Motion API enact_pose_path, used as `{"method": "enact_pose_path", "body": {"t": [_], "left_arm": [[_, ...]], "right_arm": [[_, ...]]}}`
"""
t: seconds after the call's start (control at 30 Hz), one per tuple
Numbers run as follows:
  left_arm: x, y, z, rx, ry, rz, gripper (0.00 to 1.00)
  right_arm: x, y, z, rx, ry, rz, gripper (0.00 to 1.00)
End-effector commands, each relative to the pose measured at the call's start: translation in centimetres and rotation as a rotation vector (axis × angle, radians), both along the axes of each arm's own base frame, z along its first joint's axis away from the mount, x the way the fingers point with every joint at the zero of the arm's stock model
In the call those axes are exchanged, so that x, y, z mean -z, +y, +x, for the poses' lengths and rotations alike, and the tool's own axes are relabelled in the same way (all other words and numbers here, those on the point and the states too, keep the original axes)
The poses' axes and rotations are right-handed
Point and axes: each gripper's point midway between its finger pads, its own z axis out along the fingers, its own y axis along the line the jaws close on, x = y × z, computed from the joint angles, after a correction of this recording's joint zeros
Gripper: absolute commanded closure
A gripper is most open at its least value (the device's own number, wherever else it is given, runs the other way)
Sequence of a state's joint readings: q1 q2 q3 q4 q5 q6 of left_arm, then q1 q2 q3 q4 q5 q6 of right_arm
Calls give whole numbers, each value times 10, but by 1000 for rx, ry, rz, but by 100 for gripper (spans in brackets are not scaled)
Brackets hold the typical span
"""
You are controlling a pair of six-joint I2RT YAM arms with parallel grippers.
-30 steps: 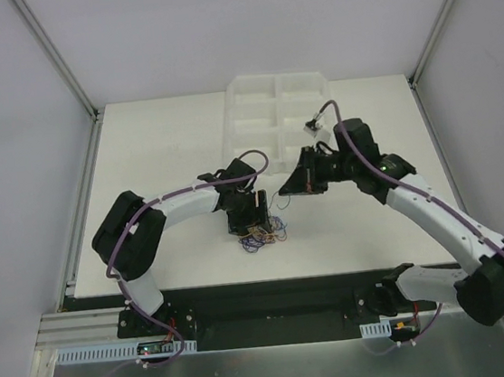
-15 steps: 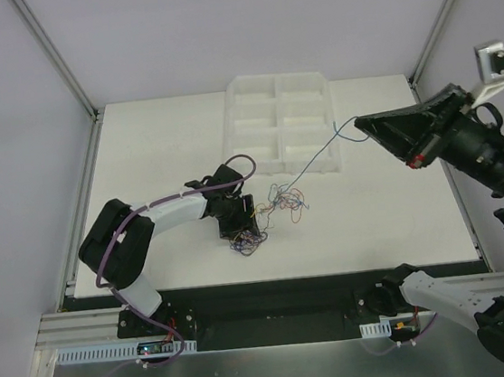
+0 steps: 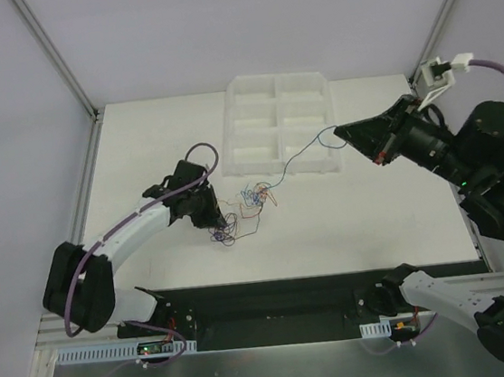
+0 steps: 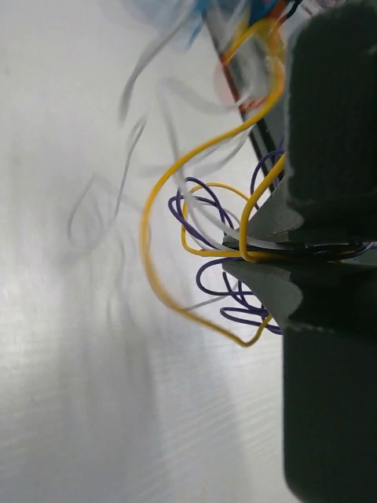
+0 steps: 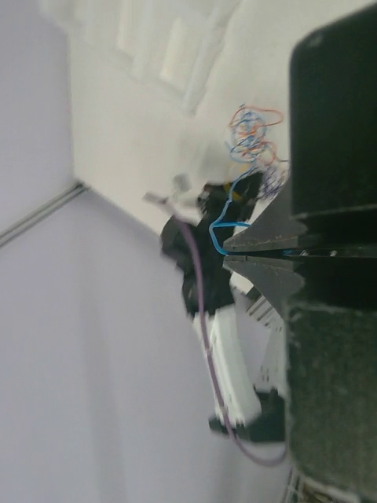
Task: Untangle the cables
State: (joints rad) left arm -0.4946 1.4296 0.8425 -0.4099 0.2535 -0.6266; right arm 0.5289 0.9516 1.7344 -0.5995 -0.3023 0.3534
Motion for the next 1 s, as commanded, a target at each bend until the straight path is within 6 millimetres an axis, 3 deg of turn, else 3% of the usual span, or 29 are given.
{"method": "enact_pose_path", "body": {"t": [0.0, 0.17, 0.27, 0.33, 0.47, 0.57, 0.63, 0.8, 0.97], "left_arm": [[-67, -12, -1, 84, -185, -146, 97], [-120, -35, -10, 170, -231, -321, 100], [-137, -49, -12, 191, -201, -392, 99], [-144, -55, -8, 205, -197, -407, 92], [-131, -55, -1, 165, -165, -368, 66], [-115, -56, -2, 145, -101, -354, 47], [-105, -56, -3, 143, -69, -341, 40], [-95, -39, 8, 92, -99, -226, 41], [-91, -18, 19, 56, -110, -124, 50]], "right_arm": [[108, -17, 28, 156, 227, -210, 99], [232, -61, 35, 336, 424, -526, 99], [280, -82, 34, 395, 493, -685, 99], [303, -81, 32, 365, 532, -726, 97], [323, -67, 29, 273, 572, -745, 94], [327, -70, 29, 264, 576, -785, 92], [329, -73, 28, 255, 576, -808, 85], [341, -48, 24, 80, 608, -812, 45], [357, -6, 26, -104, 684, -741, 35]]}}
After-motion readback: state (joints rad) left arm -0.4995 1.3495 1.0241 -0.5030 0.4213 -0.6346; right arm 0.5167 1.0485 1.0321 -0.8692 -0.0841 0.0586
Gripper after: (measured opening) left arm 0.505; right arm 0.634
